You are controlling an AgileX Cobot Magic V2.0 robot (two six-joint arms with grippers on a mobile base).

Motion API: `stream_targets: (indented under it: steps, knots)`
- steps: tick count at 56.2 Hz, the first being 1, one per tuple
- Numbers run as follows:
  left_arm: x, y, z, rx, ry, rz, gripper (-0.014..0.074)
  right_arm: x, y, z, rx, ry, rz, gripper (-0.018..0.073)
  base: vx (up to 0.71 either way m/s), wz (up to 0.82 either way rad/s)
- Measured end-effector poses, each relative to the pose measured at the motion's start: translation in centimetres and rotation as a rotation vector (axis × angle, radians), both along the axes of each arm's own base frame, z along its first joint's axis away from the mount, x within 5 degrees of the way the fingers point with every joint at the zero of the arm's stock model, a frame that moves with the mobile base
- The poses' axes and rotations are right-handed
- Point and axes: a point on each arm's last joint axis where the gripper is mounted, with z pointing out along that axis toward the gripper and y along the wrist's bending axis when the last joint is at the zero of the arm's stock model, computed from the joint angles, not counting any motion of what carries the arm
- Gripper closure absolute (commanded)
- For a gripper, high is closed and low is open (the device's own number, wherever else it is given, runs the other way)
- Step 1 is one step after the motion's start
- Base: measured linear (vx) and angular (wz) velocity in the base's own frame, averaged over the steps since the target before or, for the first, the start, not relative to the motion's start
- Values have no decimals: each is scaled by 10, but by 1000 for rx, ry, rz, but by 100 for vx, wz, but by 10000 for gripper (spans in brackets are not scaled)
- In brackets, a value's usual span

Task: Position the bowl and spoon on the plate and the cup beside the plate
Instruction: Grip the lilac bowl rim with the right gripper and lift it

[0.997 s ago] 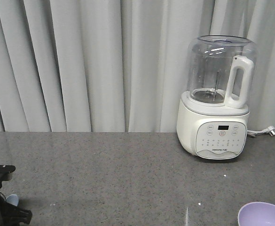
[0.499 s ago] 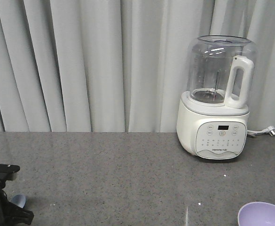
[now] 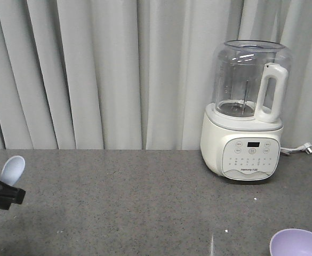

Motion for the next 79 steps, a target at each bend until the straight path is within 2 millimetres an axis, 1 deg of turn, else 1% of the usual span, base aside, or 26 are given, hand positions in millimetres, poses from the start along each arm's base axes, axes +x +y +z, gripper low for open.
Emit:
stream_targets:
  steps: [5,11,17,23,29,35,41,54,58,62,66,71,75,79]
  knots:
    - [-11,1,13,-4,-44,-2,603,3,-6,-8,-11,79,-79,14,0,0]
    - [-20,2,22,-7,-74,-2,603,13,-10,-19,-34,173,-136,14,0,0]
    - [-25,3,26,-9,-82,-3,603,27,-15,-33,-33,259,-177,14,0,0]
    - [-26,3,27,-8,-78,-4,603,43,-29,-53,16,365,-226,14,0,0]
    - [-27,3,26,-7,-69,-4,603,55,-38,-73,110,459,-217,16,0,0]
    - [-27,3,26,-9,-62,-5,603,68,-38,-87,212,477,-171,25,0,0]
    - [-27,2,26,-12,-60,-5,603,79,-36,-96,251,478,-140,32,0,0]
    - [-27,2,26,-12,-57,-5,603,95,-39,-118,250,535,-123,41,0,0]
    - [-27,2,26,-12,-57,-5,603,100,-40,-127,250,557,-121,80,0,0]
    - [-27,2,26,-13,-57,-5,603,105,-40,-135,246,576,-114,156,0,0]
    - [-27,2,26,-13,-57,-5,603,109,-41,-142,243,591,-109,265,0,0]
    - [-27,2,26,-13,-57,-5,603,112,-42,-151,238,621,-97,440,0,0]
    - [-27,2,26,-13,-57,-5,603,116,-42,-151,248,603,-95,565,0,0]
    - [-27,2,26,-13,-57,-5,603,118,-41,-147,254,581,-94,574,0,0]
